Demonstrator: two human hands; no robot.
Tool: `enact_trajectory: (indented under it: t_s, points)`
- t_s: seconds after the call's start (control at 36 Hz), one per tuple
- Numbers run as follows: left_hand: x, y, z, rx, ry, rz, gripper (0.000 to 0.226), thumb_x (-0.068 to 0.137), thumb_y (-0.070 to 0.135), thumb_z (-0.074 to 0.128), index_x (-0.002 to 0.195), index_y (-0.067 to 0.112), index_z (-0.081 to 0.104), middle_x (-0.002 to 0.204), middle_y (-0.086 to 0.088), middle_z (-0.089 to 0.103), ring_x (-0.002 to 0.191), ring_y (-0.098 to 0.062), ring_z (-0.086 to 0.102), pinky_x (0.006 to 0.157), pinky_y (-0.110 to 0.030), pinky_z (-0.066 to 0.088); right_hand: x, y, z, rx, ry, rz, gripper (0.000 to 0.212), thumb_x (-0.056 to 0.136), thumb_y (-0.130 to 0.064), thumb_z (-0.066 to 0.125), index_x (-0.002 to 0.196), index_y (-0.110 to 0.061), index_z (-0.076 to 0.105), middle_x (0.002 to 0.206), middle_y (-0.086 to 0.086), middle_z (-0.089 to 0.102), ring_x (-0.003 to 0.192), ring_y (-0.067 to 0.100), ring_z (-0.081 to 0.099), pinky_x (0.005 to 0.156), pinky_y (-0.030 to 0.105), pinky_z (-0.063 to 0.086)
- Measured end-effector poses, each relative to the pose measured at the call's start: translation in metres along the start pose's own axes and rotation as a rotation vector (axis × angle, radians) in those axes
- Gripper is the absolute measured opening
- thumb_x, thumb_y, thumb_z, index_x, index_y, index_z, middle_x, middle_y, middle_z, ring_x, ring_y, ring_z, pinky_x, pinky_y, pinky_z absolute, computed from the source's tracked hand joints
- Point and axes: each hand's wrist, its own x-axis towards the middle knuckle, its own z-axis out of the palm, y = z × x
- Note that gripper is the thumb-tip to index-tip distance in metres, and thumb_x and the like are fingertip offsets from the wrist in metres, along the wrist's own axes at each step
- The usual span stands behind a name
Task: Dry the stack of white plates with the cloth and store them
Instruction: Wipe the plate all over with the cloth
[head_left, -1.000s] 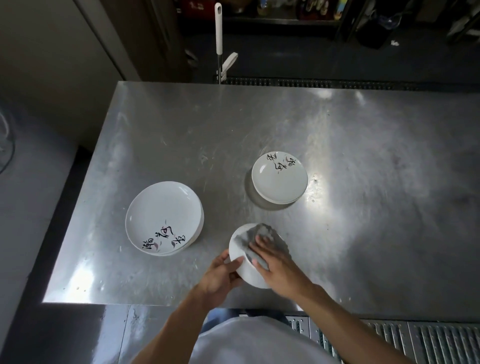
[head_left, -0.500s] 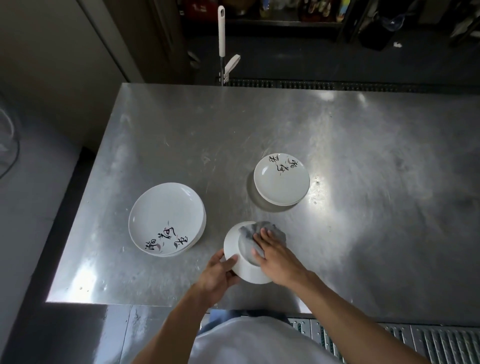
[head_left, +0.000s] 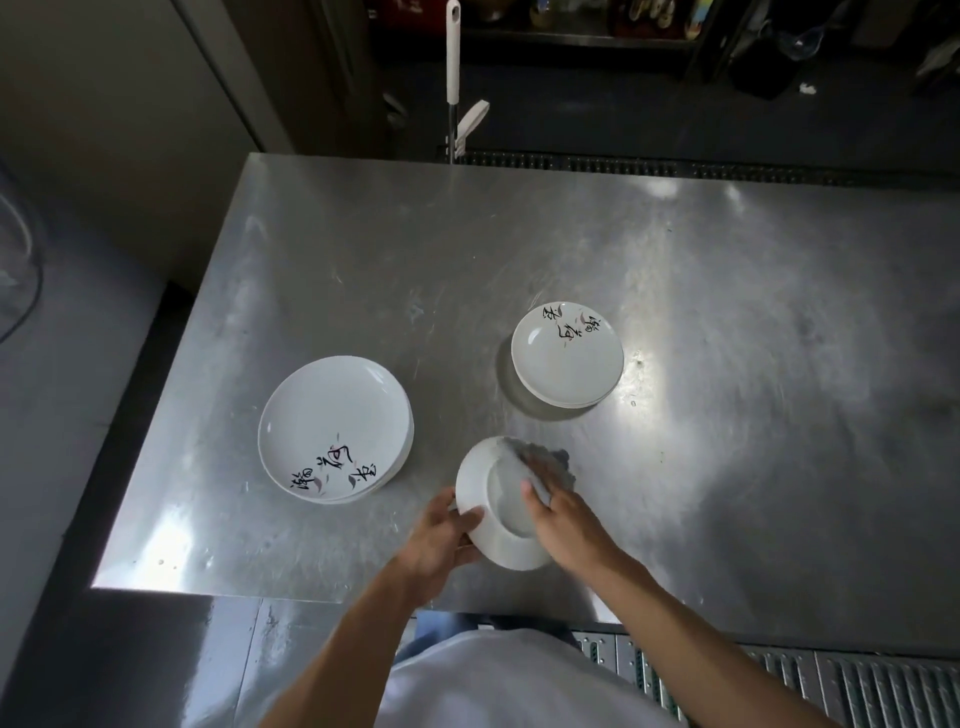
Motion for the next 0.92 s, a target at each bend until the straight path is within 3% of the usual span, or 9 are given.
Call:
enact_trajectory:
  t_s: [0.14,0.19,0.28,0.42,0.53,0.61,0.72,0.81,0.92]
  points:
    - [-0.004,0.010,0.004,0.159,-0.099,0.013,0.028,0.100,0.001,0.056,0.127,0.009,0.060,0.121,-0.019,0.070,0.099,-0.027,0.071,0.084,-0.042,0.061,0.013,-0.020,0.015,-0.253,-0.133,-0.393,0.047,0.109,-0.042,0.033,0.155,-0.034,0.029,0.164,-0.014,0.010,0.154,0.006,-0.002,0.126,0.029,0.001]
    - [-0.006,0.012,0.001,0.132,-0.069,0.007,0.031,0.099,0.003,0.059,0.130,0.008,0.059,0.124,-0.021,0.068,0.098,-0.028,0.071,0.082,-0.043,0.061,0.020,-0.017,0.008,-0.297,-0.064,-0.396,0.045,0.109,-0.034,0.036,0.153,-0.035,0.037,0.164,-0.010,0.026,0.153,0.009,0.014,0.125,0.029,0.011]
    - [-0.009,0.012,-0.003,0.073,-0.038,0.001,0.037,0.098,0.005,0.062,0.134,0.012,0.057,0.126,-0.017,0.067,0.096,-0.028,0.070,0.075,-0.040,0.060,0.027,-0.011,-0.007,-0.184,0.056,-0.168,0.048,0.108,-0.036,0.035,0.155,-0.037,0.029,0.160,-0.008,0.034,0.145,0.014,0.033,0.113,0.023,0.027]
    - [-0.013,0.011,-0.006,0.100,-0.065,-0.009,0.035,0.098,0.004,0.063,0.132,0.007,0.056,0.125,-0.021,0.068,0.106,-0.039,0.070,0.089,-0.051,0.059,0.013,-0.007,0.007,-0.348,-0.166,-0.543,0.047,0.109,-0.041,0.029,0.155,-0.048,0.019,0.164,-0.018,0.010,0.151,-0.003,-0.006,0.125,0.022,0.004]
    - [-0.013,0.014,0.000,0.066,-0.019,0.019,0.047,0.084,0.020,0.075,0.127,0.011,0.060,0.123,-0.017,0.068,0.099,-0.031,0.070,0.080,-0.043,0.060,0.022,-0.005,0.000,-0.178,0.042,-0.179,0.050,0.108,-0.044,0.027,0.157,-0.047,0.014,0.165,-0.020,0.012,0.153,0.009,0.015,0.122,0.030,0.023]
    - [-0.012,0.004,0.007,-0.033,0.057,0.054,0.028,0.096,0.005,0.066,0.122,0.014,0.059,0.118,-0.015,0.069,0.092,-0.027,0.073,0.075,-0.041,0.061,0.026,-0.010,0.002,-0.048,0.038,-0.068,0.053,0.108,-0.046,0.026,0.159,-0.041,0.014,0.167,-0.013,0.013,0.152,0.014,0.022,0.121,0.032,0.022]
    - [-0.014,-0.004,0.009,-0.085,0.013,0.016,0.039,0.092,0.014,0.071,0.127,0.021,0.057,0.119,-0.019,0.070,0.100,-0.038,0.073,0.078,-0.047,0.061,0.024,-0.015,-0.001,0.001,0.039,-0.184,0.045,0.109,-0.041,0.032,0.150,-0.053,0.018,0.162,-0.022,0.019,0.152,0.008,0.017,0.118,0.023,0.018]
    - [-0.014,-0.001,0.005,-0.037,-0.064,0.017,0.045,0.089,0.022,0.073,0.130,0.027,0.057,0.117,-0.018,0.072,0.099,-0.036,0.073,0.080,-0.045,0.060,0.015,-0.021,0.003,-0.072,-0.029,-0.499,0.046,0.109,-0.038,0.033,0.149,-0.059,0.024,0.158,-0.035,0.018,0.149,-0.007,0.011,0.122,0.019,0.010]
    - [-0.010,-0.002,-0.001,0.047,-0.087,0.015,0.036,0.089,0.007,0.069,0.125,0.006,0.064,0.120,-0.022,0.071,0.107,-0.038,0.071,0.089,-0.052,0.060,0.019,-0.009,0.011,-0.237,-0.166,-0.620,0.042,0.108,-0.039,0.037,0.149,-0.035,0.044,0.162,-0.009,0.031,0.153,0.004,0.014,0.126,0.029,0.006]
